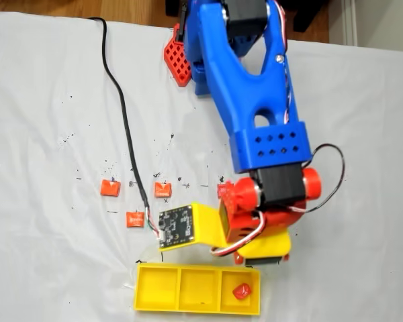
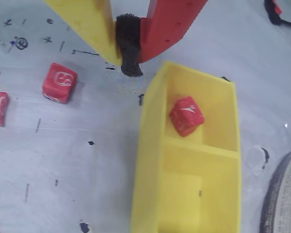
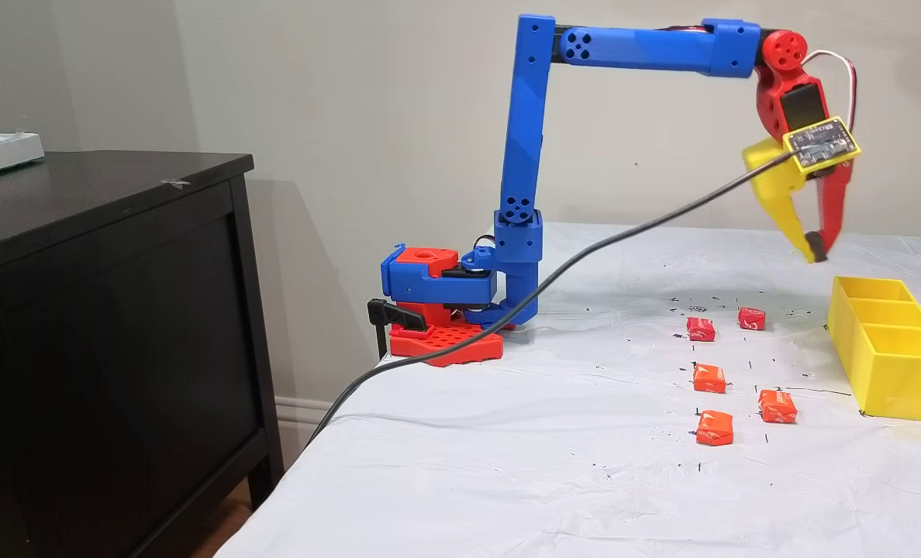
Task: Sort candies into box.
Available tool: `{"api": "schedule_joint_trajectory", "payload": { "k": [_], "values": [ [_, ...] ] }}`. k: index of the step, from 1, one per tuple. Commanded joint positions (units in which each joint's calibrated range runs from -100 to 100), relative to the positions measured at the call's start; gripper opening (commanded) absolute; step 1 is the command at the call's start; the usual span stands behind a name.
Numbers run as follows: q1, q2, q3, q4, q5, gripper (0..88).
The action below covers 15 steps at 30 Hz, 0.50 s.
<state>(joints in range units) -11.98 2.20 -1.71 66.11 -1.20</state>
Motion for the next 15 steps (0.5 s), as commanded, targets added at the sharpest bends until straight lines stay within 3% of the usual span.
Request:
{"api": "schedule_joint_trajectory", "payload": {
  "k": [1,5,9,15],
  "values": [
    [-1.2,-6.4,-2.8,5.5,1.6,0.2],
    [-2.0,-7.3,2.8,4.9,2.2,1.0],
    [-2.0,-5.1,4.5,5.7,2.4,15.2],
    [-2.2,-4.6,8.4,4.4,2.8,22.6]
  ]
}}
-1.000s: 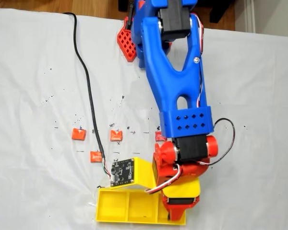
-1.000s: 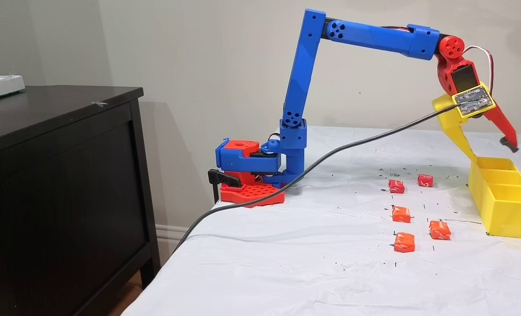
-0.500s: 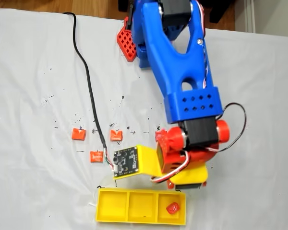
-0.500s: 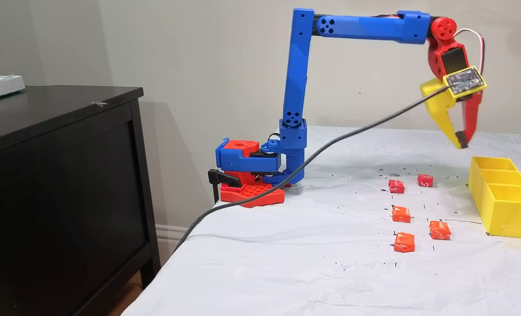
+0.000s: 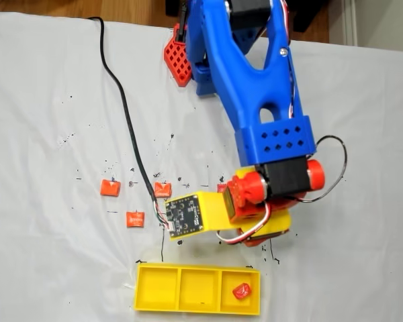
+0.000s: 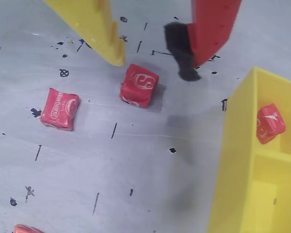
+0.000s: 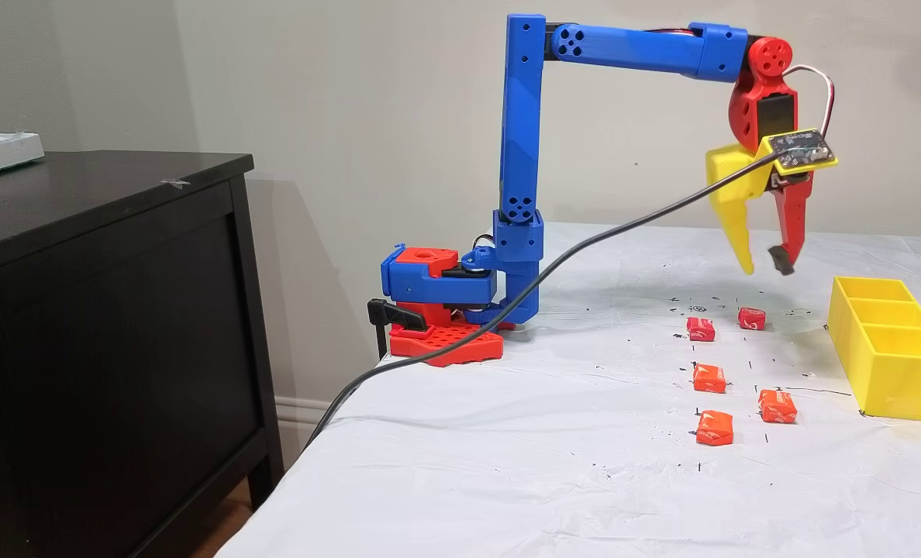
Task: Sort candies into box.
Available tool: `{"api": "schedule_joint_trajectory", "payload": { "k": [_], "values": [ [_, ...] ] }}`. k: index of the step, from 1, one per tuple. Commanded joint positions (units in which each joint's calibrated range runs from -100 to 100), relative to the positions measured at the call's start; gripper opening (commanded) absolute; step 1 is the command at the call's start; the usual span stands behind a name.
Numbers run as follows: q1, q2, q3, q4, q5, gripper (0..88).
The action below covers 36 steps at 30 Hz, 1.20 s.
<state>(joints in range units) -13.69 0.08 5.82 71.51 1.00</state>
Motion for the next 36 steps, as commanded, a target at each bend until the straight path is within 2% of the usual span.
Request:
{"api": "schedule_joint_trajectory", "payload": {
  "k": [1,10,32,36],
  "values": [
    [-0.6,-2.6,1.8,-1.5,0.8,22.3],
    [-1.8,-1.4,6.4,-5.4,0.8,22.6],
    [-3.1,7.1,4.5,-14.1,0.0,23.9],
    [-3.5,7.4,5.9,-15.9,0.0,21.5]
  ]
}}
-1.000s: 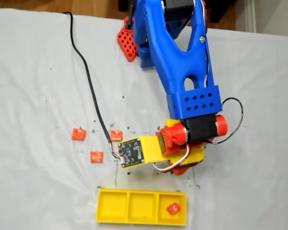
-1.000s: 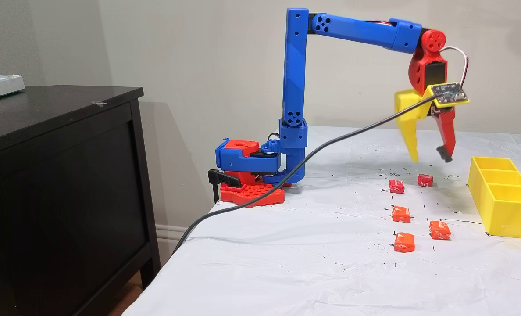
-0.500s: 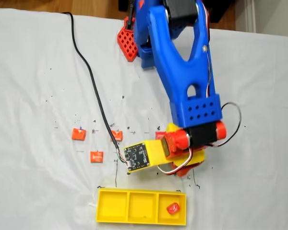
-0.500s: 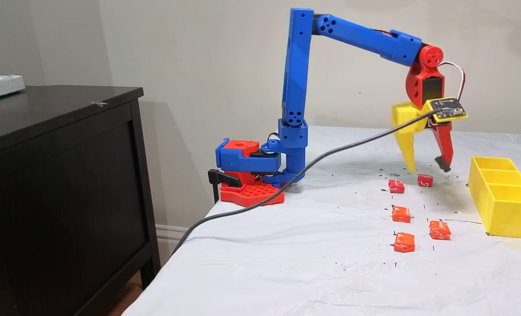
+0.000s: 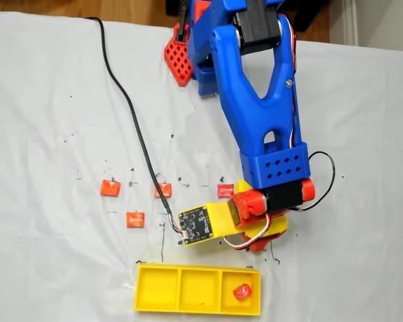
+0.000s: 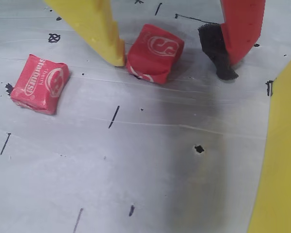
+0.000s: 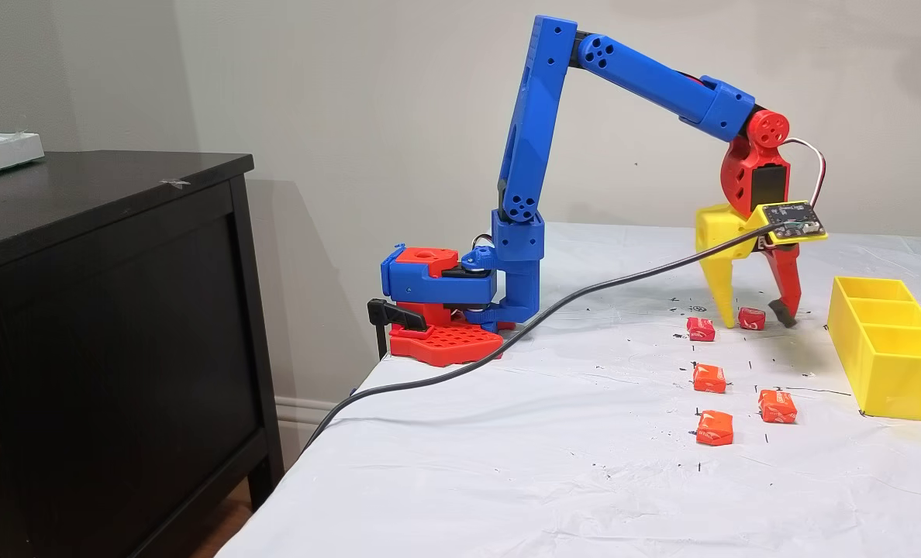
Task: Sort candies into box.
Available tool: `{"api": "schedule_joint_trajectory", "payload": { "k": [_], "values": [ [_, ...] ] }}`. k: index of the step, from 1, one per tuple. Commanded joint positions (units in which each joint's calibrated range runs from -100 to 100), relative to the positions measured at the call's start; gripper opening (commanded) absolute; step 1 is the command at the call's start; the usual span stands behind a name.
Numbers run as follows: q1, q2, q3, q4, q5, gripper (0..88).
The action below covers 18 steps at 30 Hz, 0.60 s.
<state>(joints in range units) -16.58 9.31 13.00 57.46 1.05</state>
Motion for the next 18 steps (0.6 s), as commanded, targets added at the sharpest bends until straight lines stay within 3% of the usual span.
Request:
{"api": "schedule_joint_trajectory", "payload": {
  "k": [1,4,8,10,18],
  "values": [
    [-0.7,-1.5,-1.0,-2.3,-0.1,20.0],
    [-0.8,-0.3,-0.8,-3.2,-0.3,13.4],
    [-0.8,0.3,-0.8,-3.4,-0.2,13.2],
    [-0.8,0.6,-0.8,-3.5,-0.2,5.7],
    [0.1,-6.3,-1.1,-0.8,-0.4,0.2]
  ]
}}
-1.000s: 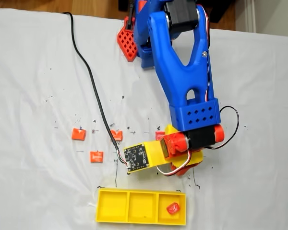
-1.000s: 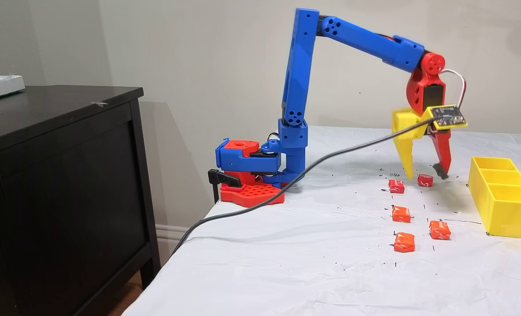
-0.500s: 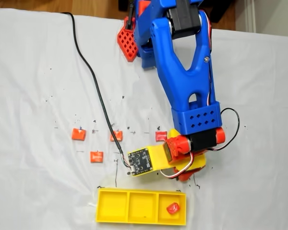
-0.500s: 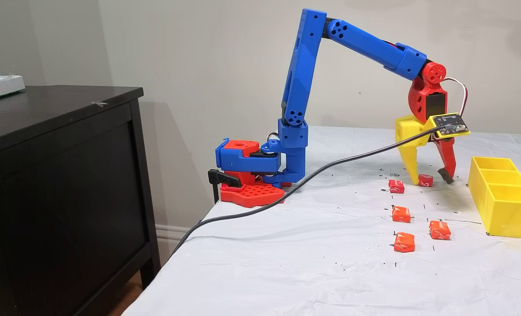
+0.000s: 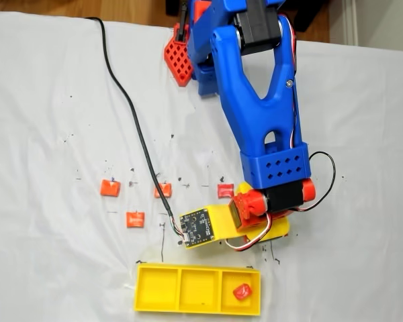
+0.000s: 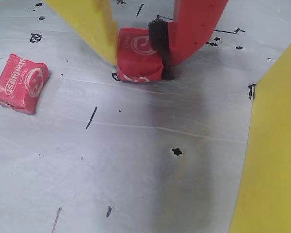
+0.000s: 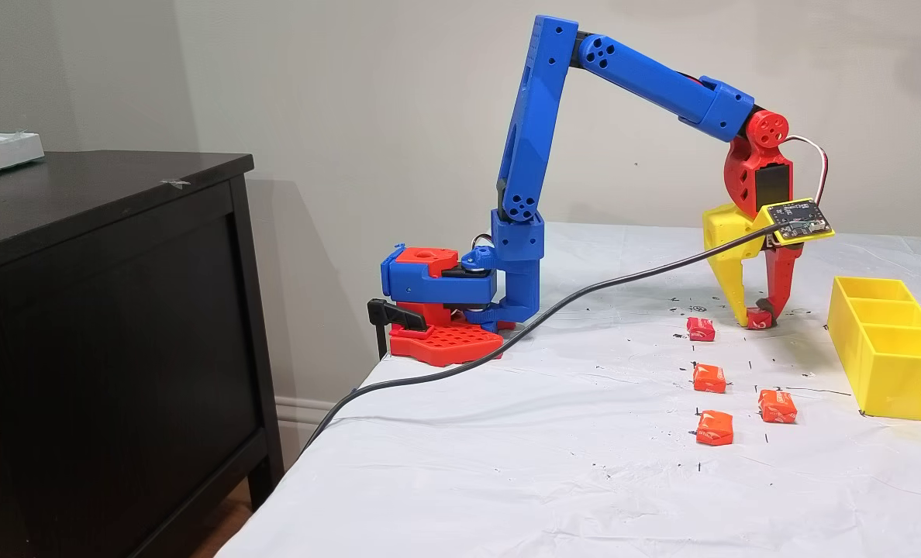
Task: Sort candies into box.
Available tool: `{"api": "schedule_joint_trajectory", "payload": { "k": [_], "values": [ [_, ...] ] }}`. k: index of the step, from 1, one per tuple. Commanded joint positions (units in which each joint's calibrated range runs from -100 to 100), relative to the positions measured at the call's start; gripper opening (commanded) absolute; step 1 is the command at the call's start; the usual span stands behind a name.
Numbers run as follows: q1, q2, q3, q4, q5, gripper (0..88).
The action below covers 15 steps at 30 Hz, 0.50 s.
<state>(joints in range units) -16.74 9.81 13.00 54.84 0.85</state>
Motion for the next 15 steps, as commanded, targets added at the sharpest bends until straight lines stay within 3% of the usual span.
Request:
{"api": "schedule_joint_trajectory", "payload": {
  "k": [1,7,15],
  "values": [
    [0.4,-8.6,-1.4,2.8,0.0,0.2],
    [3.5,-20.0,-5.8,9.1,1.4,0.2],
    [7.9,-21.3,-16.0,14.0,1.4,0.2]
  ]
}}
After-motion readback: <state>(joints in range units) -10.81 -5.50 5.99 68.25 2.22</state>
